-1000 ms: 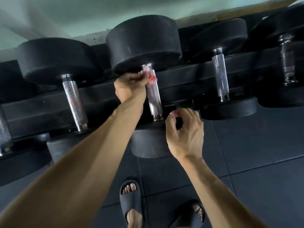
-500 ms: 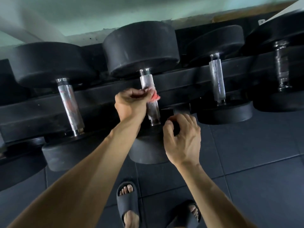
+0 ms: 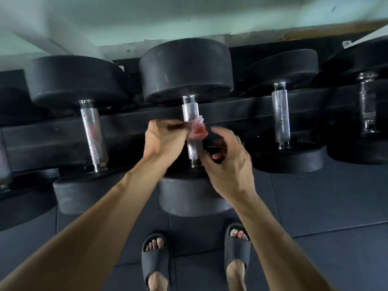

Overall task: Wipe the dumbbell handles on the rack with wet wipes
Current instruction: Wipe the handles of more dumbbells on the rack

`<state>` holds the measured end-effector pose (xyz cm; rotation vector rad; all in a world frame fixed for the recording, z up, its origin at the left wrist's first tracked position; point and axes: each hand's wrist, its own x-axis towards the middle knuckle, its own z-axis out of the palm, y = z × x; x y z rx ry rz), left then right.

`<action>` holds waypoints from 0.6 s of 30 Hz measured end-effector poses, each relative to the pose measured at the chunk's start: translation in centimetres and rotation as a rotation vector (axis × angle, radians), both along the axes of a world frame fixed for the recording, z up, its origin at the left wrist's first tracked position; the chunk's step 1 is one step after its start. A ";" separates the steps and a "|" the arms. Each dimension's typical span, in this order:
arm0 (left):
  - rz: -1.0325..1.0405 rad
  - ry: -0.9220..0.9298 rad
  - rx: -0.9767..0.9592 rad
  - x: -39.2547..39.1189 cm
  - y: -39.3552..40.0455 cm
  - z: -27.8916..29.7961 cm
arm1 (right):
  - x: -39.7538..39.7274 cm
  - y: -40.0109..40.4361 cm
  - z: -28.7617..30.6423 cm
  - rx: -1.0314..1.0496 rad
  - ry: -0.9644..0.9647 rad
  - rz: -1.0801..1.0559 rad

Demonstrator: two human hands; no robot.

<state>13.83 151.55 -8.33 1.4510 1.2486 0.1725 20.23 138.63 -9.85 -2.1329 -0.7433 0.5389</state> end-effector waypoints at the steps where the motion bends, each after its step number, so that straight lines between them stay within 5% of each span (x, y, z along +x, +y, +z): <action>1: -0.010 0.019 -0.014 -0.3 0.4 0.1 | 1.2 0.9 0.1 0.049 -0.018 0.084; 5: 0.056 -0.055 -0.077 -2.1 0.4 0.6 | 3.5 4.4 -0.7 0.075 -0.086 0.191; 9: 0.220 0.084 0.121 -4.1 -1.9 0.2 | 3.6 5.4 -1.8 0.103 -0.127 0.163; 14: 0.177 0.140 0.220 -4.7 -6.6 -0.7 | 3.7 4.7 -1.5 0.120 -0.217 0.206; 18: 0.251 0.096 0.300 -4.4 -7.5 -1.6 | 5.2 7.9 -0.8 0.187 -0.151 0.021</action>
